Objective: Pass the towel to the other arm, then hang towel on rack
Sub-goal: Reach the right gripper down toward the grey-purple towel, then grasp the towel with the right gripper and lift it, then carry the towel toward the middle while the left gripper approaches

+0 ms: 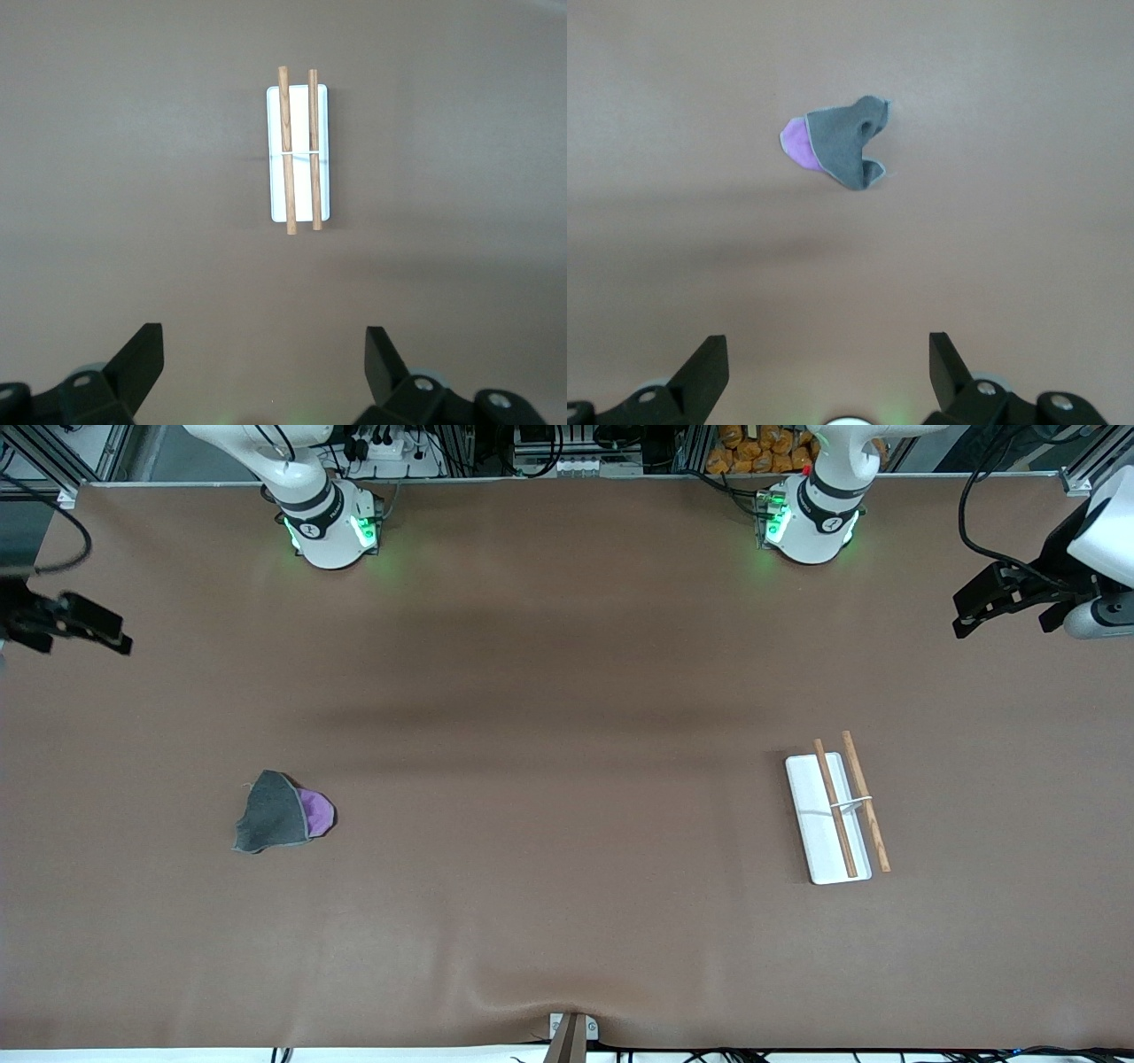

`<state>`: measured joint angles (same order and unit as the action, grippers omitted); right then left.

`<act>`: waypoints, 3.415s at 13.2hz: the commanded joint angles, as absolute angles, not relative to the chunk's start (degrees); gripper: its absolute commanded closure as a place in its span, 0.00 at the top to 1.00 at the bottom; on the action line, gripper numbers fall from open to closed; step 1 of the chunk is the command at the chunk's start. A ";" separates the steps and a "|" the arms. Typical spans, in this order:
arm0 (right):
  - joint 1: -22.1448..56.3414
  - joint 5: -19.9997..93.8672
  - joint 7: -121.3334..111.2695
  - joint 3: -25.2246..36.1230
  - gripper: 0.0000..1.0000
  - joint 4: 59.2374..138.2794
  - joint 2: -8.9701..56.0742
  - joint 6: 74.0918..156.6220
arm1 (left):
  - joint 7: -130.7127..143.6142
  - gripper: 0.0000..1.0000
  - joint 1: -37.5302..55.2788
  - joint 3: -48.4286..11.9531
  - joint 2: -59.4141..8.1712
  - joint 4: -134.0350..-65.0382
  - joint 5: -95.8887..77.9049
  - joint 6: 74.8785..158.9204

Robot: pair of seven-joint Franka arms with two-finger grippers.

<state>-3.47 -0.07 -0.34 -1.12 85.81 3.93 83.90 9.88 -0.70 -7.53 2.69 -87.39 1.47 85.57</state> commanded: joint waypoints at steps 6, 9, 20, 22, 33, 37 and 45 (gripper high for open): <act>-5.01 -0.26 -0.61 -1.58 1.00 84.29 25.82 105.34 | 8.61 1.00 -0.79 -7.12 3.25 -88.59 0.53 87.18; -4.92 -0.61 -1.49 -1.49 1.00 84.29 32.24 115.29 | 8.61 1.00 -0.79 -7.12 2.73 -88.59 0.53 87.98; -7.82 -0.79 -2.02 -1.49 1.00 88.49 38.06 120.76 | 8.61 1.00 -0.97 -7.03 2.64 -88.86 0.53 87.98; -7.74 -0.35 -1.93 -1.58 1.00 91.31 38.06 120.67 | 8.61 1.00 -0.97 -7.12 2.64 -88.86 0.53 88.07; -7.56 4.22 -1.93 -1.84 0.00 94.92 37.88 120.67 | 8.61 1.00 -0.97 -7.12 1.67 -88.77 0.53 88.42; -7.21 7.28 -1.50 -4.21 0.00 92.64 34.47 115.68 | 8.61 1.00 -0.88 -7.12 1.58 -88.68 0.53 88.95; 0.07 26.60 6.48 -4.39 0.00 84.29 30.94 101.16 | 8.61 1.00 -0.44 -7.73 1.67 -89.65 0.53 88.95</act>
